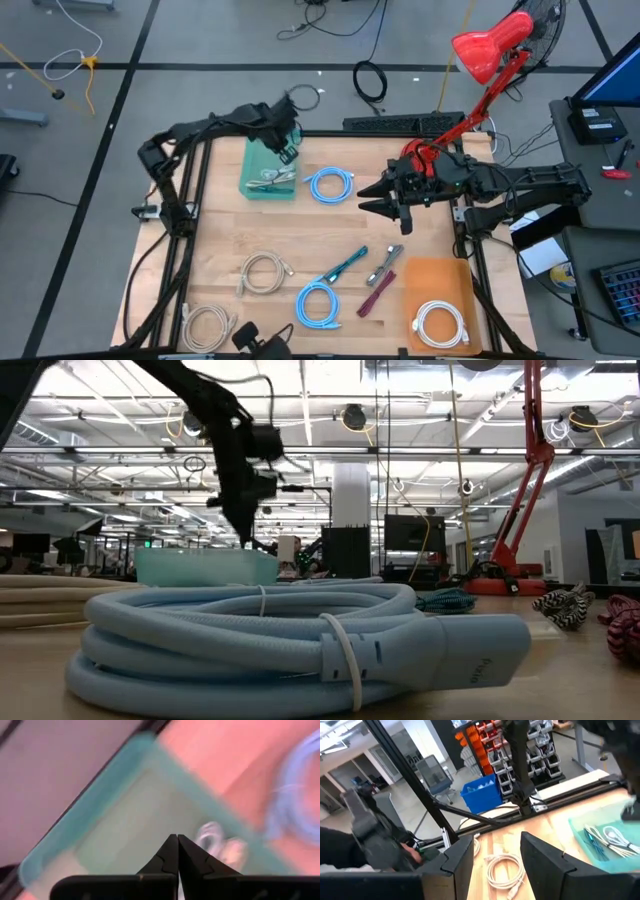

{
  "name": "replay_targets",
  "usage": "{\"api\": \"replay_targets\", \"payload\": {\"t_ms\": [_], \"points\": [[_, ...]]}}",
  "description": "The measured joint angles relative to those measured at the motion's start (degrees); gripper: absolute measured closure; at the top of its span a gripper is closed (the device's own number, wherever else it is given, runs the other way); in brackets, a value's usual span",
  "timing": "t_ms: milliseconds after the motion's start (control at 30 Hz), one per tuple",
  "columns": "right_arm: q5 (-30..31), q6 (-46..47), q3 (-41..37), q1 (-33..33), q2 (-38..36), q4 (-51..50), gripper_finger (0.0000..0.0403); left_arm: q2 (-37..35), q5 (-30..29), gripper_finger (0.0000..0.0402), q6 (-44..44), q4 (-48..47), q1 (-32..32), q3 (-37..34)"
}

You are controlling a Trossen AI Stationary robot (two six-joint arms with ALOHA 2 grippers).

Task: Pick & Place USB Port
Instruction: Put the top blue HDMI cable into the orange bin

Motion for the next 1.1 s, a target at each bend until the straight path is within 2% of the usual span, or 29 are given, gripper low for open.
{"api": "replay_targets", "payload": {"t_ms": [233, 300, 367, 567, 633, 733, 867, 1100], "points": [[-0.1, 1.1, 0.0, 0.0, 0.0, -3.8, 0.0252, -10.1, 22.9, 0.0397, -3.6, 5.6, -1.7, 0.1], [-0.1, 1.9, 0.0, 0.0, 0.0, -5.6, 0.0252, -12.0, 27.1, 0.0397, -4.9, 5.9, -3.2, 0.1], [0.1, 2.4, 0.0, 0.0, 0.0, -8.0, 0.0252, -13.5, 28.8, 0.0397, -5.9, 6.3, -5.7, 0.1], [11.3, 4.8, 0.0, -0.2, 0.2, -19.4, 0.0252, -15.6, 28.1, 0.0397, -8.4, 5.4, -15.5, 0.1], [12.9, 5.3, 0.0, -1.2, 0.9, -22.0, 0.0252, -15.5, 26.3, 0.0397, -9.6, 5.4, -19.0, 0.1], [12.4, 6.0, 0.0, -2.7, 2.4, -25.5, 0.0252, -15.5, 23.8, 0.0397, -11.1, 5.3, -24.2, 0.1], [8.3, 5.0, 0.0, -4.2, 5.2, -26.9, 0.0252, -15.5, 19.9, 0.0396, -12.6, 5.0, -30.6, 0.1], [7.0, 2.1, 0.0, -6.6, 10.9, -26.6, 0.0252, -15.5, 11.7, 0.0396, -17.3, 1.4, -38.2, 0.1]]}}
